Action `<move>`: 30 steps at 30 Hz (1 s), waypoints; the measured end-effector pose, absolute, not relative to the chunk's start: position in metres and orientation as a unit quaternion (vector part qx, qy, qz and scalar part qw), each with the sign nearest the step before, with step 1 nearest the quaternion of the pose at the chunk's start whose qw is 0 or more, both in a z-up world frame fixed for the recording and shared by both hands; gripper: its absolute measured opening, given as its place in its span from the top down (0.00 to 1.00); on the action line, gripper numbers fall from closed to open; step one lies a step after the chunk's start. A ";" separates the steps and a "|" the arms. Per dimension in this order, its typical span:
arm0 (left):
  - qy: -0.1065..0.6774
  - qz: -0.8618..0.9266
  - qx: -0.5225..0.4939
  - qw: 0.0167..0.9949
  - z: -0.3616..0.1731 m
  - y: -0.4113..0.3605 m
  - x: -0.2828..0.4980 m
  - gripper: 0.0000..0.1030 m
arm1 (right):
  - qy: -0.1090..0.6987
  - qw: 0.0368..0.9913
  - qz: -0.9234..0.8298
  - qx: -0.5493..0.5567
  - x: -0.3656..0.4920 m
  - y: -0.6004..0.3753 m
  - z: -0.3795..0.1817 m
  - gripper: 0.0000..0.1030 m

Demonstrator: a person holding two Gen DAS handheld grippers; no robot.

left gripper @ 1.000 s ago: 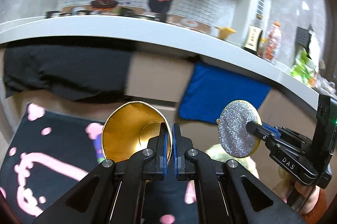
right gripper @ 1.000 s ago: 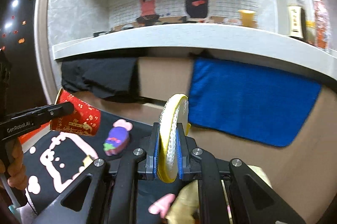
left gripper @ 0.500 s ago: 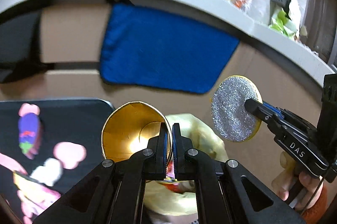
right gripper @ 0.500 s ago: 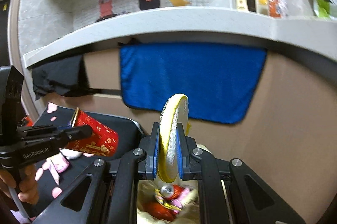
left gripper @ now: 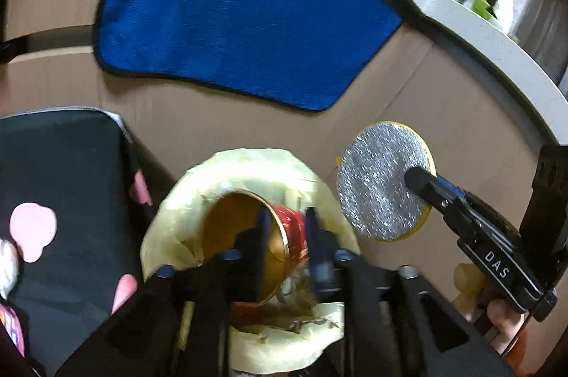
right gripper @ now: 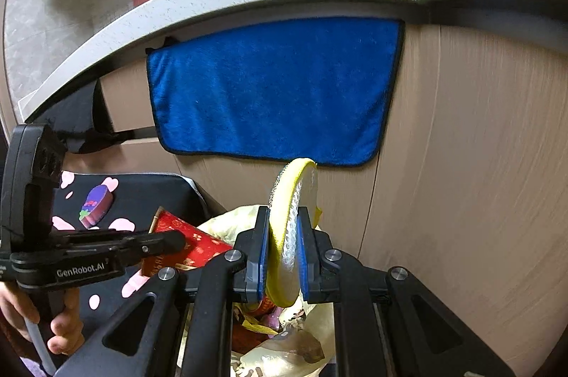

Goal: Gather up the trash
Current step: 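Open both tools to drop the cup and disc into the bin, then move both tools back over the table and grasp the white wrapper with the left tool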

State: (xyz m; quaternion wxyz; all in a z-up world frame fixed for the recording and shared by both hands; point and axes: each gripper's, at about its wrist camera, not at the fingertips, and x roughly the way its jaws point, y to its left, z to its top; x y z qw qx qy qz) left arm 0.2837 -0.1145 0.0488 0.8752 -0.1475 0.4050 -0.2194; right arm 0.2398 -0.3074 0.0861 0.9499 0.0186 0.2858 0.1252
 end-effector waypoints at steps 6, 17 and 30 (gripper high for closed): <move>0.416 -0.164 -0.168 0.879 0.046 -0.079 0.277 0.67 | 0.307 0.941 0.138 0.030 0.252 -0.298 0.071 0.88; 0.420 -0.051 -0.184 0.887 0.034 0.034 0.235 0.66 | 0.375 0.918 0.128 -0.004 0.275 -0.251 0.038 0.75; 0.390 0.065 -0.220 0.892 0.024 0.166 0.164 0.66 | 0.350 0.915 0.201 -0.009 0.265 -0.169 0.064 0.71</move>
